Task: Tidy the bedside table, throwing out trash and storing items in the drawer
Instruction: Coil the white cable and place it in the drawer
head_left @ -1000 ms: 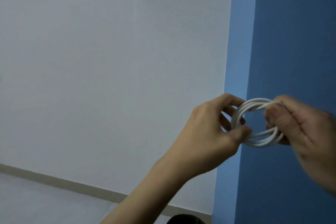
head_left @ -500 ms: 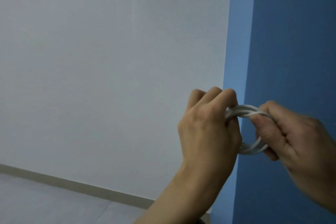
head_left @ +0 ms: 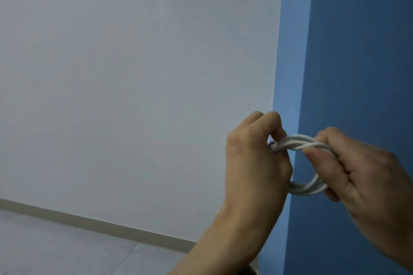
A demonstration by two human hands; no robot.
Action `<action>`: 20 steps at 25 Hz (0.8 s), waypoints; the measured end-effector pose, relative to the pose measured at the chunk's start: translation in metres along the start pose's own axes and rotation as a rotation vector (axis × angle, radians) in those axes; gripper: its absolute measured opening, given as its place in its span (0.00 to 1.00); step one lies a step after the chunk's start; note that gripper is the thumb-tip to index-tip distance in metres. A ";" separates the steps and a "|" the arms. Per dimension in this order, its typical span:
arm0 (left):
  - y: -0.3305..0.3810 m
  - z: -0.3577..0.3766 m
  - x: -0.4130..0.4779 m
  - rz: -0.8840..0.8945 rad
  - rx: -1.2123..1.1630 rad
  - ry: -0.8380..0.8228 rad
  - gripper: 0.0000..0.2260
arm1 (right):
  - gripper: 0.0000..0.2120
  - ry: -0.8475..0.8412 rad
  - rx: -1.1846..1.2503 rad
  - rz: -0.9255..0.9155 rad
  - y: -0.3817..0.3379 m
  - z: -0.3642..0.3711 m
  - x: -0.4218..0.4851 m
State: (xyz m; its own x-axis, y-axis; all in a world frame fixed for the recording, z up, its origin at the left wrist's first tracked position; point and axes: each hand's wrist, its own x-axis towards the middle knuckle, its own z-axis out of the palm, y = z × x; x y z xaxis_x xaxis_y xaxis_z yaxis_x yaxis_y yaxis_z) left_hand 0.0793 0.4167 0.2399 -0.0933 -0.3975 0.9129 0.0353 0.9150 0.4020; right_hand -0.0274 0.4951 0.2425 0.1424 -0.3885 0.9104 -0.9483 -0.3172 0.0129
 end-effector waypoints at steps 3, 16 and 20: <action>-0.001 -0.001 0.000 -0.050 -0.067 -0.069 0.07 | 0.16 0.011 -0.027 -0.006 0.003 -0.003 0.004; -0.007 -0.026 0.003 0.112 0.271 -0.360 0.12 | 0.18 -0.062 -0.088 -0.015 0.025 -0.004 0.010; -0.006 -0.026 0.007 0.083 0.241 -0.355 0.14 | 0.21 -0.059 -0.109 -0.053 0.029 -0.001 0.011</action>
State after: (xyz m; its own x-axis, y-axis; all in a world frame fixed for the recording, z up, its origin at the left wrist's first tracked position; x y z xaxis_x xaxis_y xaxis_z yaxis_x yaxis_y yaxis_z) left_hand 0.1042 0.4063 0.2453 -0.4378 -0.3120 0.8432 -0.1721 0.9496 0.2620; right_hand -0.0531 0.4825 0.2534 0.2061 -0.4252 0.8813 -0.9638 -0.2438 0.1078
